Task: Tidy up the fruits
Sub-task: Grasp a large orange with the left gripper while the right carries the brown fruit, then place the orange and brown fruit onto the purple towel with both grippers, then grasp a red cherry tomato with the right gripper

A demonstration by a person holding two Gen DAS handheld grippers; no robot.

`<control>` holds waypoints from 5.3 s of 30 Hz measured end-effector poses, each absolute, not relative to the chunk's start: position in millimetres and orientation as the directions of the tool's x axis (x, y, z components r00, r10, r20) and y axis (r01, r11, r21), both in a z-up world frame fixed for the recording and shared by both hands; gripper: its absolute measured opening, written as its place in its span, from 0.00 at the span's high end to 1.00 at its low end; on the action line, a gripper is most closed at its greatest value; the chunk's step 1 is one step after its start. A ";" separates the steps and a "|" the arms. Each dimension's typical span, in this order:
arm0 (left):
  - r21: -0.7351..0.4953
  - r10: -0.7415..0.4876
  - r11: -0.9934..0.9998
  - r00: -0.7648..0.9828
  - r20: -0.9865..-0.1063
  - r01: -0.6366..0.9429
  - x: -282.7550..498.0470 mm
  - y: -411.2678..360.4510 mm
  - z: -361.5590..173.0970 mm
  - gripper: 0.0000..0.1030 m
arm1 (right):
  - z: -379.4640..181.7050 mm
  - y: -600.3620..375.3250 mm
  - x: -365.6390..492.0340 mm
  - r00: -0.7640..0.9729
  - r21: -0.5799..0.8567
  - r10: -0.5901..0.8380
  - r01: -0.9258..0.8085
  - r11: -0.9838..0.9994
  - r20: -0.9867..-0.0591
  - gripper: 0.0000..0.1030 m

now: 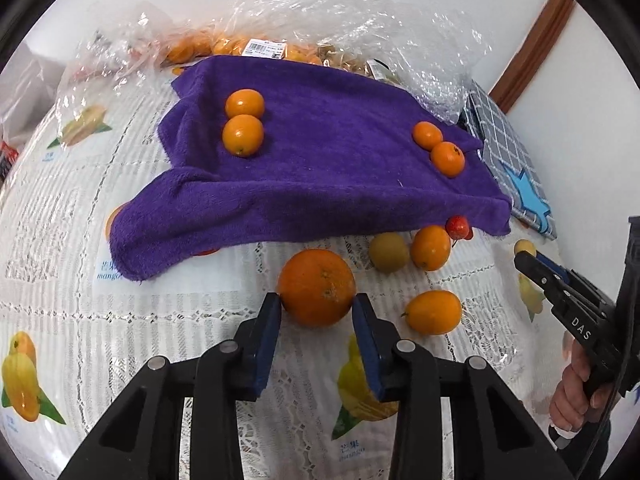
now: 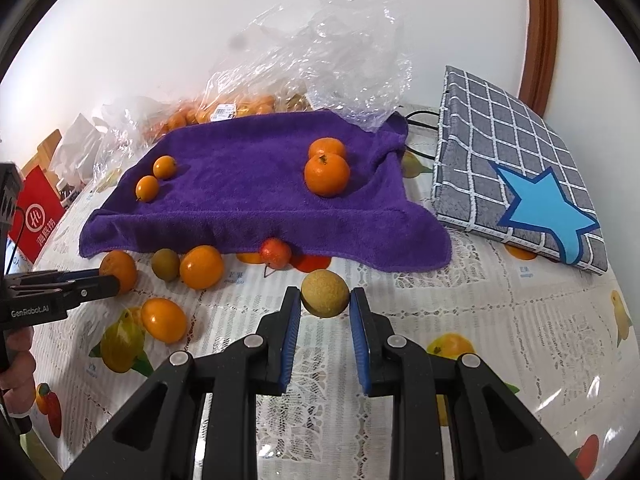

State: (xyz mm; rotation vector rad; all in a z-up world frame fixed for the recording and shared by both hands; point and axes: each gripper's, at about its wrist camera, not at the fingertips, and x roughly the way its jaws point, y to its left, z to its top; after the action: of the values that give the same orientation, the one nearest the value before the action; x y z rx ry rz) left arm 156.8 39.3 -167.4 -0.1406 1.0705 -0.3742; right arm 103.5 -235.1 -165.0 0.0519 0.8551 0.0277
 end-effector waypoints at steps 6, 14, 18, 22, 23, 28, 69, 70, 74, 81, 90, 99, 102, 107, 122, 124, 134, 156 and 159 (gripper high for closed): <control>-0.339 -0.397 0.917 0.417 -0.818 0.210 159.0 43.9 -168.9 0.66 | -160.7 -241.3 101.1 0.668 0.059 0.036 0.012 0.998 -0.744 0.76; -0.284 -0.352 0.934 0.411 -0.841 0.217 166.1 22.3 -170.2 0.61 | -166.9 -246.0 99.1 0.660 0.069 0.041 0.016 0.997 -0.750 0.76; -0.196 -0.279 0.954 0.432 -0.857 0.227 166.4 9.3 -171.3 0.59 | -169.3 -249.0 99.4 0.656 0.072 0.041 0.021 0.997 -0.753 0.76; -0.162 -0.257 0.956 0.435 -0.863 0.244 168.6 2.9 -171.5 0.61 | -170.5 -252.9 100.5 0.656 0.082 0.041 0.033 0.996 -0.754 0.76; -0.179 -0.272 0.953 0.427 -0.862 0.245 169.8 3.6 -171.1 0.62 | -170.5 -253.4 100.7 0.655 0.084 0.041 0.035 0.996 -0.754 0.76; -0.216 -0.304 0.947 0.441 -0.844 0.239 169.0 10.2 -162.4 0.62 | -168.0 -252.2 99.9 0.661 0.079 0.035 0.037 0.996 -0.750 0.76; -0.261 -0.317 0.948 0.499 -0.806 0.181 252.5 29.8 -133.4 0.62 | -154.5 -232.5 201.7 0.676 0.070 0.060 -0.013 0.997 -0.734 0.76; -0.261 -0.321 0.947 0.491 -0.810 0.187 254.2 26.2 -136.6 0.62 | -158.5 -231.9 203.3 0.670 0.069 0.062 -0.017 0.998 -0.740 0.76; -0.252 -0.317 0.947 0.463 -0.828 0.197 259.9 14.3 -146.6 0.62 | -170.3 -232.4 207.3 0.640 0.070 0.068 -0.022 0.997 -0.765 0.76; -0.225 -0.291 0.954 0.438 -0.851 0.195 264.0 6.1 -156.4 0.62 | -179.8 -236.3 212.5 0.613 0.078 0.072 -0.017 0.997 -0.786 0.76; -0.221 -0.273 0.960 0.409 -0.871 0.170 262.5 10.9 -167.5 0.62 | -173.1 -234.9 203.6 0.616 0.054 0.059 -0.028 0.998 -0.785 0.57; -0.218 -0.280 0.959 0.465 -0.840 0.183 241.4 23.2 -146.2 0.45 | -155.4 -228.8 174.4 0.651 0.042 0.051 -0.029 0.999 -0.757 0.44; -0.210 -0.274 0.960 0.486 -0.830 0.183 232.1 34.2 -136.0 0.45 | -152.4 -227.6 165.9 0.662 0.060 0.061 -0.025 0.998 -0.747 0.44; -0.191 -0.246 0.969 0.525 -0.815 0.157 210.3 60.1 -127.2 0.45 | -155.4 -218.1 153.2 0.657 0.074 0.081 -0.038 0.997 -0.749 0.49; -0.186 -0.228 0.973 0.502 -0.834 0.133 189.5 89.6 -134.6 0.45 | -193.2 -192.6 162.1 0.595 0.084 0.108 -0.067 0.994 -0.796 0.66; -0.182 -0.240 0.970 0.496 -0.835 0.163 187.1 82.7 -134.8 0.45 | -198.4 -192.8 166.7 0.588 0.085 0.106 -0.064 0.994 -0.802 0.76; -0.254 -0.386 0.907 0.419 -0.822 0.337 178.2 1.9 -145.8 0.46 | -182.3 -208.7 140.5 0.628 0.052 0.078 -0.060 0.997 -0.774 0.77; -0.198 -0.317 0.937 0.459 -0.830 0.289 194.4 7.6 -129.9 0.73 | -155.7 -246.5 118.4 0.656 0.049 0.030 0.010 0.999 -0.754 0.77; -0.182 -0.285 0.952 0.498 -0.819 0.245 206.6 23.7 -116.9 0.73 | -146.8 -242.2 130.3 0.668 0.029 0.019 0.004 1.000 -0.744 0.77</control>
State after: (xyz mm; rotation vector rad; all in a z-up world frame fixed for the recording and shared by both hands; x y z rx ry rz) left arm 206.6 23.7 -116.9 -0.0438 0.9994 -0.3206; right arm 130.3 -242.2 -146.8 0.0293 0.8388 0.0084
